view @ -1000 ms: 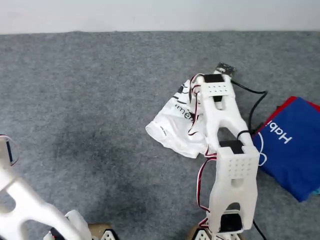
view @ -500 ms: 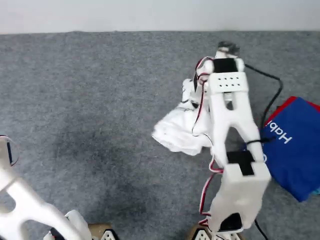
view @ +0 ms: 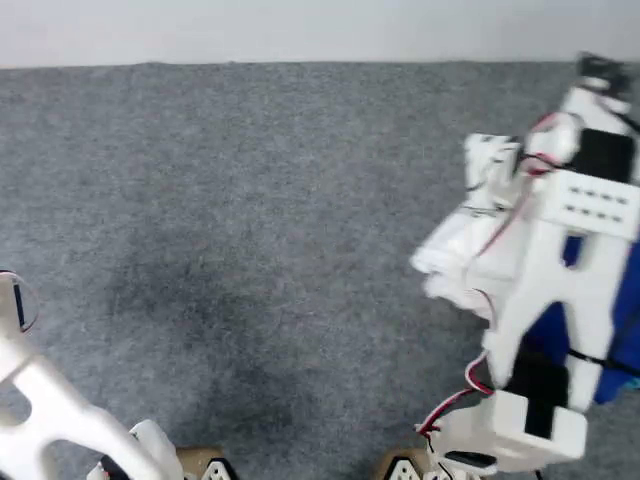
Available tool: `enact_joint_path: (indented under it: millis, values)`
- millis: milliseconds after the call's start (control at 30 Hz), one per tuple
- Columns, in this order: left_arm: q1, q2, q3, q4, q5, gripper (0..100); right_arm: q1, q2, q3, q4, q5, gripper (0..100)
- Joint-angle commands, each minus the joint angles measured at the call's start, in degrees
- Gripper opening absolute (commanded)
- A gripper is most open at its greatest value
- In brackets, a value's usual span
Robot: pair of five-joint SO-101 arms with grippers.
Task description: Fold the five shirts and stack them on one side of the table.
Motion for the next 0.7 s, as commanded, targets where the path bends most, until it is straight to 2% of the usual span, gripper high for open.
enact_joint_path:
  millis: [0, 233, 400, 600, 667]
  values:
    - [0.4, -1.5, -0.5, 0.1, -0.5, 1, 6.8, -3.7, -3.3, 2.2, 4.7, 0.8]
    - [0.5, -1.2, -0.5, -0.2, -0.5, 1, 17.1, -3.1, -3.2, 2.2, 12.3, 0.8]
    - [0.5, -1.1, -0.5, -0.2, -0.5, 1, 21.8, 3.9, -3.2, 1.7, 13.8, 0.8]
    - [0.5, -1.1, -0.5, -0.2, -0.5, 1, 27.1, 12.8, -3.3, -7.3, 18.5, 1.0]
    - [0.5, -1.1, -0.5, -0.2, -0.5, 1, 28.1, 14.1, -3.5, -8.2, 20.5, 5.4]
